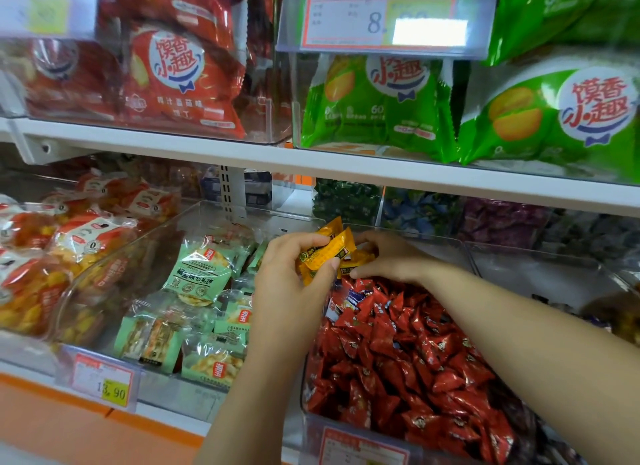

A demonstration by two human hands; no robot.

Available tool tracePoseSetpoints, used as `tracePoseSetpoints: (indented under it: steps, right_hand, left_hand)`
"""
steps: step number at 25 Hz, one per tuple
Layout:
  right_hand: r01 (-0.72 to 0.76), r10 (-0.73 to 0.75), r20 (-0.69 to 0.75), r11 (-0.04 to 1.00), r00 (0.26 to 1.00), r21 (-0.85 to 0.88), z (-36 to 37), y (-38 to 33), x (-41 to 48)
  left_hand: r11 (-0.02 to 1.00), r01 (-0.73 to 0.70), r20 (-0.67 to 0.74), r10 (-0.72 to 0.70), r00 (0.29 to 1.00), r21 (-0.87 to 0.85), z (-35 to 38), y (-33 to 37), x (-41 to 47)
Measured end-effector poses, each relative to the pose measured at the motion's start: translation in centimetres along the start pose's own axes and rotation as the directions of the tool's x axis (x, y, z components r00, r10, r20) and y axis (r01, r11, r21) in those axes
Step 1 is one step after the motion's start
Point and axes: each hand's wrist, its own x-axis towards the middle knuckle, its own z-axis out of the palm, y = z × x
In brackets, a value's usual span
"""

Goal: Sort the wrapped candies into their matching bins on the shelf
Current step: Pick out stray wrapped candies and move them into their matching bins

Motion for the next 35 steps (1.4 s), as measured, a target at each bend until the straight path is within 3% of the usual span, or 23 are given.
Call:
tracePoseSetpoints:
  steps: [3,9,13,16,21,26,30,33,35]
  right_hand:
    - [0.056,-0.058,-0.035,0.996,0.998,-0.065,0.0,-0.7,-0.7]
    - [0.109,-0.102,-0.292,0.994,0.951,0.006,-1.8,-2.9,-5.1]
    - [0.179,-0.164,-0.332,0.984,0.929,0.016,-3.5,-2.7,-12.2]
    - [0.186,-0.132,-0.367,0.976,0.921,0.115,-5.3,-1.6,-18.3]
    - [0.127,-0.06,-0.436,0.984,0.898,0.127,-8.8,1.3,-27.0]
    - [0.029,0.046,-0.603,0.993,0.796,0.114,-13.7,7.8,-32.7]
    - [-0.041,0.154,-0.747,0.985,0.647,0.168,-16.8,13.9,-35.2]
    - [-0.137,0.212,-0.84,0.977,0.499,0.165,-18.2,18.3,-36.1]
    - [-0.201,0.2,-0.862,0.973,0.466,0.117,-18.5,20.4,-36.2]
  left_hand:
    - [0.999,-0.024,0.011,0.024,1.0,0.029,0.0,0.3,-0.2]
    - [0.993,-0.096,0.038,0.094,0.995,0.067,0.4,1.6,-1.0]
    - [0.979,-0.183,0.079,0.176,0.981,0.093,1.3,3.6,-3.1]
    - [0.967,-0.241,0.162,0.226,0.961,0.078,2.6,5.8,-5.6]
    - [0.955,-0.294,0.335,0.266,0.904,0.034,7.8,9.4,-9.4]
    - [0.937,-0.345,0.47,0.333,0.817,-0.064,17.3,13.0,-11.9]
    - [0.914,-0.4,0.575,0.362,0.734,-0.065,25.1,15.2,-12.5]
    - [0.912,-0.409,0.598,0.353,0.72,-0.046,30.4,15.9,-12.4]
    - [0.91,-0.415,0.598,0.328,0.731,0.01,33.1,15.9,-12.2]
